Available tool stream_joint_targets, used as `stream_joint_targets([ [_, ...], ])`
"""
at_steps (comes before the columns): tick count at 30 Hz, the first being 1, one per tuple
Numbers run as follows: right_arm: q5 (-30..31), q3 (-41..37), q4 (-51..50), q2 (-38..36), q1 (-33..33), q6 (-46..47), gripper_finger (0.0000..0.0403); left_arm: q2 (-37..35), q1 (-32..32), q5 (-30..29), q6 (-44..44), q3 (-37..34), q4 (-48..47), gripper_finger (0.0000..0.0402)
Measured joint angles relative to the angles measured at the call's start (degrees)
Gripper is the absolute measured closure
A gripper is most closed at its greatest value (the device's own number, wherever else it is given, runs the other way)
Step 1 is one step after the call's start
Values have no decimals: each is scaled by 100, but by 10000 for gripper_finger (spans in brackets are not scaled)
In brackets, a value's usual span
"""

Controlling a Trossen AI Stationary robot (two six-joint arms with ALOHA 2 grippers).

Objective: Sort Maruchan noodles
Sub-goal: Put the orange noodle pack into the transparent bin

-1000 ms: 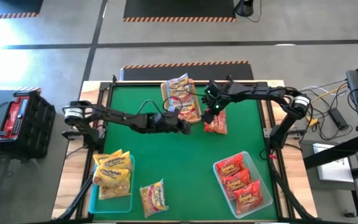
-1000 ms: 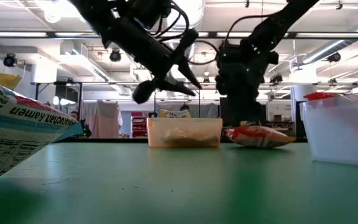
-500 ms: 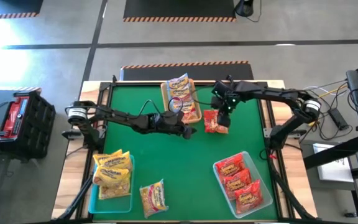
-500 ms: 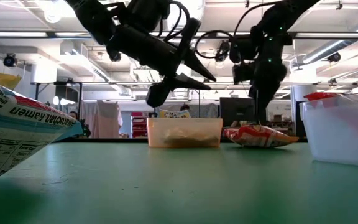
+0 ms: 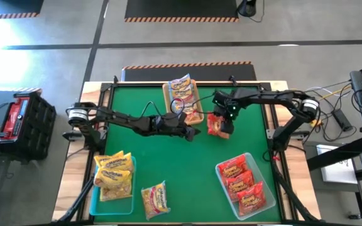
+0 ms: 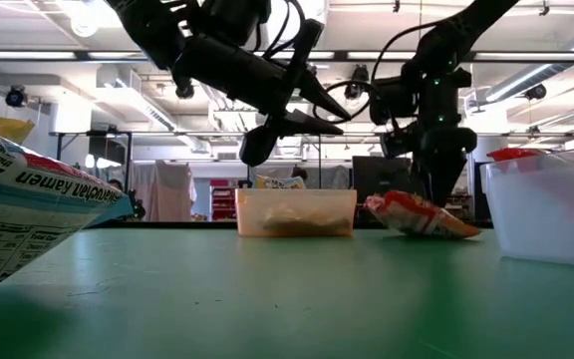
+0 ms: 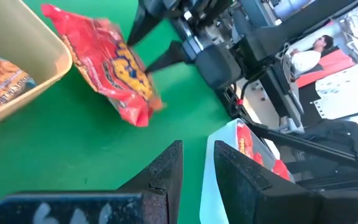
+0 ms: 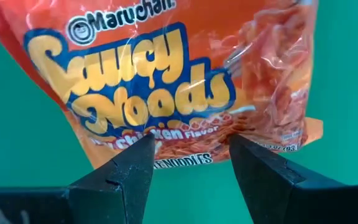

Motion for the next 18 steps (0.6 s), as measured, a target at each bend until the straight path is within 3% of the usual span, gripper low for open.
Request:
stream_joint_targets([
  [5, -1101, -180, 304, 71, 220, 1828, 202, -4, -88, -9, -63, 0, -11, 327],
  [9, -1937, -444, 1202, 26, 437, 3665, 202, -9, -112, -239, -183, 0, -13, 327],
  [14, -2942, -588, 2448, -85, 806, 3936, 202, -11, -153, -574, -474, 0, -20, 327],
  [18, -2986, -544, 2400, -159, 1005, 3028, 202, -11, -299, -752, -845, 0, -20, 327],
])
